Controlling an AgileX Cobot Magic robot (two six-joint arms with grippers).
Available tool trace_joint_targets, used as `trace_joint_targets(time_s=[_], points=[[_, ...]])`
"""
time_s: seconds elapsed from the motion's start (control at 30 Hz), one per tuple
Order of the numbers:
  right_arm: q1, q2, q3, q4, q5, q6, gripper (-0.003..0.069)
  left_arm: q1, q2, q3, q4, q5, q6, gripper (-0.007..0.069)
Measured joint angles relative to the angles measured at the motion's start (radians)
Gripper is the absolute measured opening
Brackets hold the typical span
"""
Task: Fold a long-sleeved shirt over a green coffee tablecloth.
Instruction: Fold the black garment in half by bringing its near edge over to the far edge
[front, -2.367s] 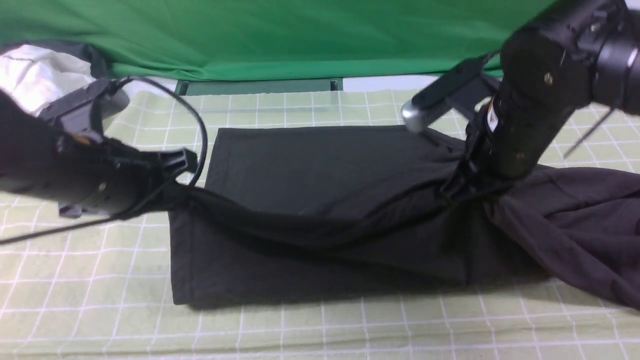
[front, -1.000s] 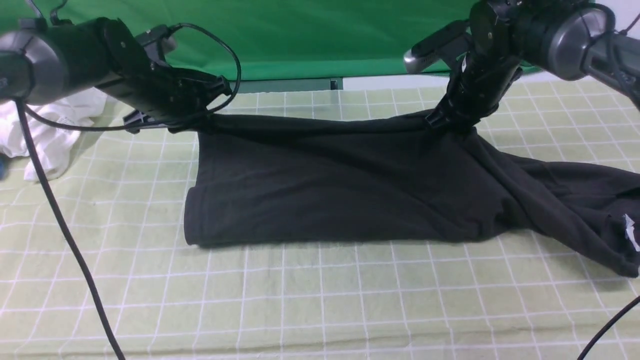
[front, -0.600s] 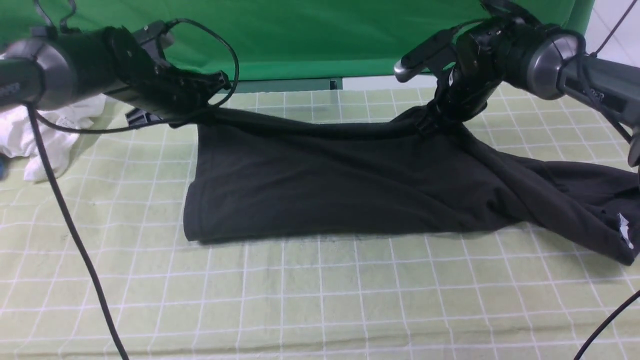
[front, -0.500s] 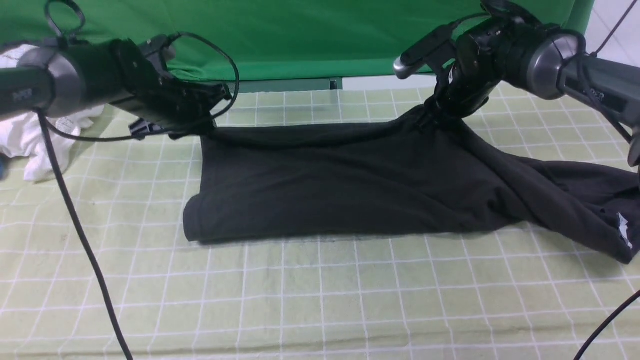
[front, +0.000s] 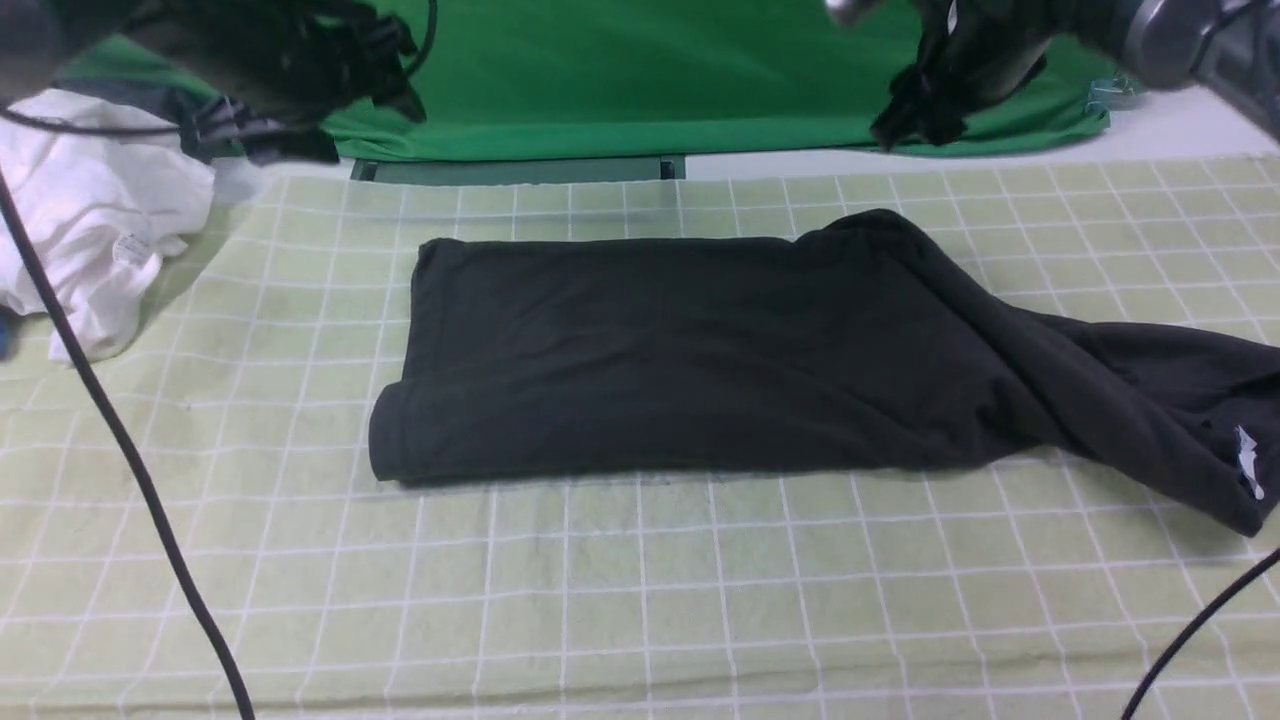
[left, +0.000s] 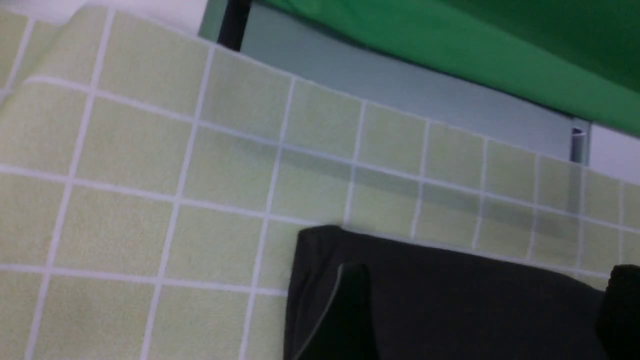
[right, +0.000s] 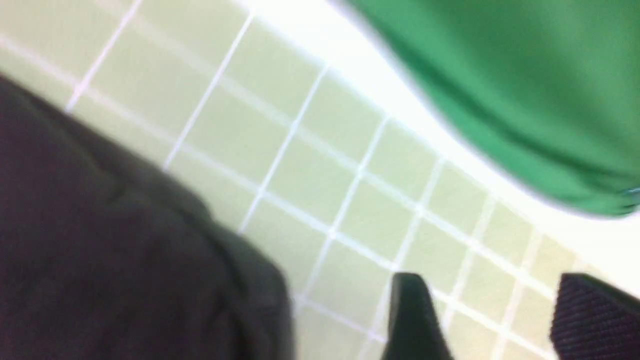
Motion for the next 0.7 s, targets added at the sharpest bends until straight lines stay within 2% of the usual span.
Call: trace_joint_targets(time_s=[0.07, 0.13, 0.27, 0.33, 0.43, 0.57, 0.7], points=[[0.000, -0.018, -0.014, -0.001, 0.034, -0.006, 0.0433, 0.000, -0.001, -0.020, -0.003, 0.021, 0.003, 0.0618], [-0.005, -0.045, -0.034, -0.019, 0.146, -0.009, 0.0430, 0.000, -0.001, -0.032, -0.004, 0.057, 0.011, 0.0606], [-0.033, -0.072, -0.036, -0.027, 0.270, 0.010, 0.0318, 0.000, -0.001, -0.034, -0.022, 0.070, 0.013, 0.0578], [-0.063, -0.097, -0.008, -0.027, 0.285, 0.044, 0.0247, 0.000, -0.001, -0.036, -0.040, 0.070, 0.014, 0.0565], [-0.125, -0.158, 0.095, -0.007, 0.293, 0.106, 0.0185, 0.000, -0.001, -0.036, -0.060, 0.085, 0.035, 0.0545], [-0.204, -0.243, 0.279, 0.053, 0.295, 0.129, 0.0214, 0.000, -0.001, -0.036, -0.071, 0.108, 0.055, 0.0530], [-0.311, -0.370, 0.596, 0.165, 0.293, 0.144, 0.0349, 0.000, -0.001, -0.036, -0.085, 0.145, 0.092, 0.0518]])
